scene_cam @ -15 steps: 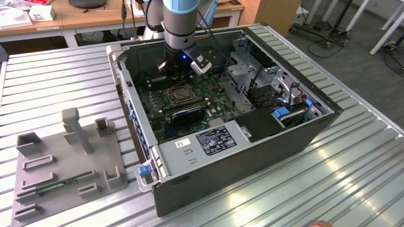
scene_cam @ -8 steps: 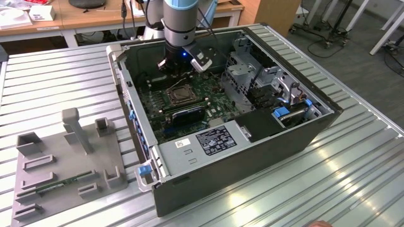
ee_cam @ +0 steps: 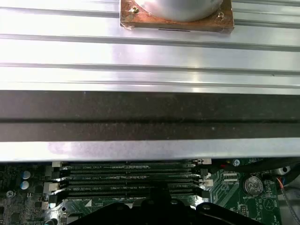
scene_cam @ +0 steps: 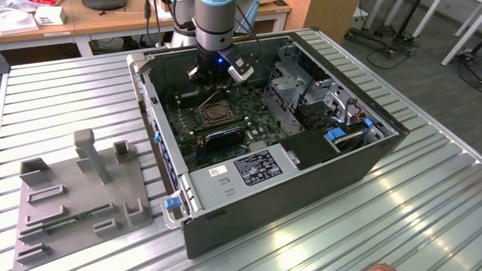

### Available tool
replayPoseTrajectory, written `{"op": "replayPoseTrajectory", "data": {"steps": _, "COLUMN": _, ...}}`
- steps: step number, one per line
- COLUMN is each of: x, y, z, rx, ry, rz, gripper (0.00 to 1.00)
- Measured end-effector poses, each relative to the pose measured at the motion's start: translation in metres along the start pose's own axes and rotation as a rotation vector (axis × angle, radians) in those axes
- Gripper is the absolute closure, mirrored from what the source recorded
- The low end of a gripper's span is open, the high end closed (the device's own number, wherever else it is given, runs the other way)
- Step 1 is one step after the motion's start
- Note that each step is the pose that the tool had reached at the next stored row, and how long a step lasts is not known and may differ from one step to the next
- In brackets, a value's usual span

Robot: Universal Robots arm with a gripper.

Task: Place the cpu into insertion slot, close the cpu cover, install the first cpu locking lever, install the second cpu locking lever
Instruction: 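Install the first cpu locking lever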

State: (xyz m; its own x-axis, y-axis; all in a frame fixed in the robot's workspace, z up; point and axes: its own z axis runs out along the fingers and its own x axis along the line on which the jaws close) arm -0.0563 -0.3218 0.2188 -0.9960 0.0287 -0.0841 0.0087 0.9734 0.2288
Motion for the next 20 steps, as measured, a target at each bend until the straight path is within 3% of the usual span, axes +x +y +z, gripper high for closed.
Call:
{"op": "replayPoseTrajectory", "data": {"steps": 9, "x": -0.0002, "y": 0.0035, "z": -0.0023, "rx": -0.004, "ry": -0.0005, "rz": 0.0, "gripper": 0.89}}
{"op": "replayPoseTrajectory", "data": {"steps": 20, "x": -0.0011, "y": 0.0081, "z": -0.0121, "rx": -0.0054, "ry": -0.0006, "rz": 0.0, "gripper": 0.89}}
